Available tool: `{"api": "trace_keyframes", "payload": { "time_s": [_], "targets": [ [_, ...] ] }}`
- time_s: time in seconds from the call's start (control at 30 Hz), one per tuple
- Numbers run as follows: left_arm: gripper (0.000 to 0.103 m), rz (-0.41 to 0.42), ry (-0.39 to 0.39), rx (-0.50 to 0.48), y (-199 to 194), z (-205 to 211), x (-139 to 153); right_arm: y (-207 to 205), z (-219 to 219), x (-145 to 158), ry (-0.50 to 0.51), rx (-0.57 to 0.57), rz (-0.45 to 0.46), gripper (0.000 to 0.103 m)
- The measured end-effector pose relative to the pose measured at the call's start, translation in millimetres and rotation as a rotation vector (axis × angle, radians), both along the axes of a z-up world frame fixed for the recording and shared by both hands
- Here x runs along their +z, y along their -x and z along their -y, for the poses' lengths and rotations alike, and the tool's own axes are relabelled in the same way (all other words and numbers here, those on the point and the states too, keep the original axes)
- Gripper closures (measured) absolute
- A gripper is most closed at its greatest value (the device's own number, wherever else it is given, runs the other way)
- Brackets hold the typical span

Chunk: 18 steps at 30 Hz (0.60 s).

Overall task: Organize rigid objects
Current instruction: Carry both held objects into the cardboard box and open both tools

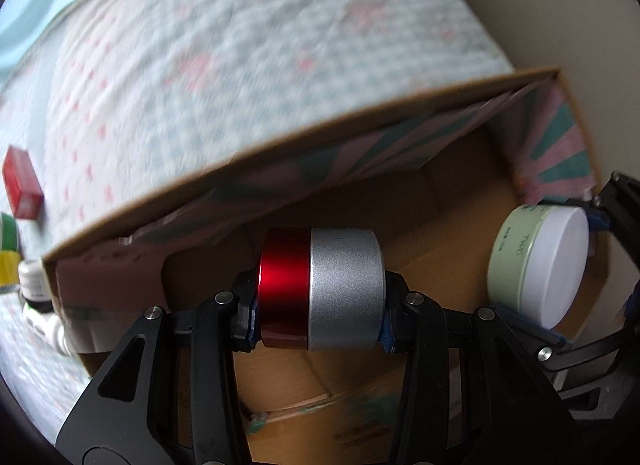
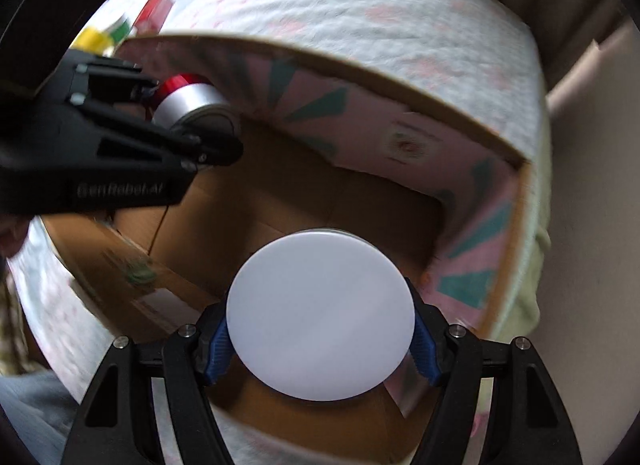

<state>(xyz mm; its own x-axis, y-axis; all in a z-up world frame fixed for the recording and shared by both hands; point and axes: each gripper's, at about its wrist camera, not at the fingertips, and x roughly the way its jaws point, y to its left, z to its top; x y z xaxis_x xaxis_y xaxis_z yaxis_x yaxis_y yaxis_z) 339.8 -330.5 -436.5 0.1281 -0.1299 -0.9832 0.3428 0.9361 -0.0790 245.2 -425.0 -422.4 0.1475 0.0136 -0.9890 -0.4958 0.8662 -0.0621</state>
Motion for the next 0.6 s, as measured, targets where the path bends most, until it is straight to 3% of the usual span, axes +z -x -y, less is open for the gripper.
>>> {"api": "trace_keyframes", "payload": {
  "time_s": [0.2, 0.33, 0.4, 0.43, 0.47, 0.6],
  "targets": [
    [0.064, -0.01, -0.042, -0.038, 1, -8, -10, -4, -11, -12, -0.019, 0.028, -0.016, 0.035],
    [0.063, 0.031, -0.066, -0.069, 1, -6, -2, -9, -10, -10, -0.013, 0.005, -0.014, 0.035],
    [0.031, 0.049, -0.062, -0.086, 2, -4, 4, -10, -10, -7, -0.017, -0.003, -0.021, 0.031],
    [0.003, 0.061, -0.049, -0.086, 3, -6, 10, -11, -11, -4, -0.027, 0.004, -0.024, 0.014],
    [0.0, 0.08, -0.026, -0.081, 4, -7, 17, -11, -12, -1, -0.028, 0.011, -0.026, 0.0],
    [0.0, 0.101, -0.03, -0.066, 10, -15, 31, -10, -5, 15, -0.026, -0.009, 0.011, 0.0]
  ]
}}
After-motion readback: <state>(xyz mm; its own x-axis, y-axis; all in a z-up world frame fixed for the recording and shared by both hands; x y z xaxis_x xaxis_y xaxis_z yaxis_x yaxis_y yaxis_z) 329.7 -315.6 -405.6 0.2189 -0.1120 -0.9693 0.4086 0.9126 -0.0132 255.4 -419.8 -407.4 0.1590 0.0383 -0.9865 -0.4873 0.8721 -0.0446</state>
